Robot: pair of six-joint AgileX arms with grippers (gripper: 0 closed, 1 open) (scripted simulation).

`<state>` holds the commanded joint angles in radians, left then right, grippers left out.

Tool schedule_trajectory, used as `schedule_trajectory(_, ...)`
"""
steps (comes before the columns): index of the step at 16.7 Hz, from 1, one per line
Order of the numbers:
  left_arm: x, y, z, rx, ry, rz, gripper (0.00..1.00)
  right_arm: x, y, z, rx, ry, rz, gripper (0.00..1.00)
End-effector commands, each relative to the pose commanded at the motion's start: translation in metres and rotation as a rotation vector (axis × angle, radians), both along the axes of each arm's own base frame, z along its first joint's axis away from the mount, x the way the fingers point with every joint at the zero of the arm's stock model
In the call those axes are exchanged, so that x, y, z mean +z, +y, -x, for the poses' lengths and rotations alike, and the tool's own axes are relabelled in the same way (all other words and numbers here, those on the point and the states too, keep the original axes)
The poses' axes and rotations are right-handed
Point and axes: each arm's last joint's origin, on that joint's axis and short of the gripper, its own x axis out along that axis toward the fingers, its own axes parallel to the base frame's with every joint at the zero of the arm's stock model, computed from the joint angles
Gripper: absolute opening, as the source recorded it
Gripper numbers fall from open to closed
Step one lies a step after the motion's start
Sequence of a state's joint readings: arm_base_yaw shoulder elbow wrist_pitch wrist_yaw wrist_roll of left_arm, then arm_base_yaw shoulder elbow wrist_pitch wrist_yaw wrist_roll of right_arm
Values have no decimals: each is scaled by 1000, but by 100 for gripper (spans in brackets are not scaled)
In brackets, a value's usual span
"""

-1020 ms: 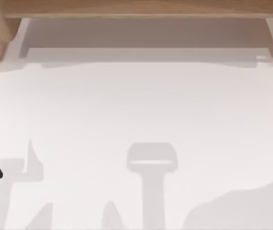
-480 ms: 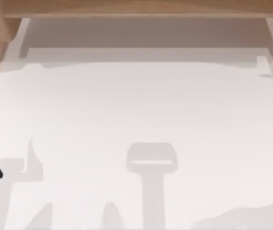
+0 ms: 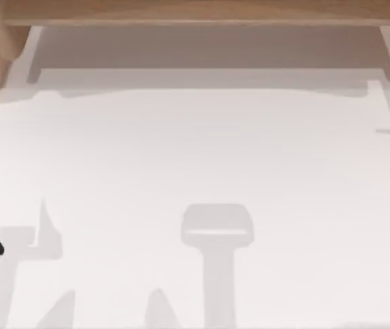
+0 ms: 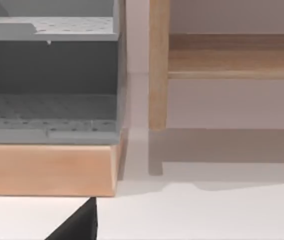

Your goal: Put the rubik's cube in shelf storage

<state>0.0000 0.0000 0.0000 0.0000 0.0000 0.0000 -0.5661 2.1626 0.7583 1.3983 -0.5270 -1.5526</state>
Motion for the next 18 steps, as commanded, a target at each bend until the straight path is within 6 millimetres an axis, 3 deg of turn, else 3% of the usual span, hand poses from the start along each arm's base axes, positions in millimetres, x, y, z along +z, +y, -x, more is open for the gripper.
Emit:
schedule_trajectory(3, 0, 0, 0, 0, 0, 0, 100, 1, 1, 16, 1, -5, 4, 0)
schedule_trajectory(8, 0, 0, 0, 0, 0, 0, 100, 2, 0, 20, -1, -8, 6, 0)
schedule_trajectory(14, 0, 0, 0, 0, 0, 0, 100, 0, 1, 71, 0, -2, 0, 0)
schedule_trajectory(18, 0, 0, 0, 0, 0, 0, 100, 1, 2, 78, 1, -5, 4, 0)
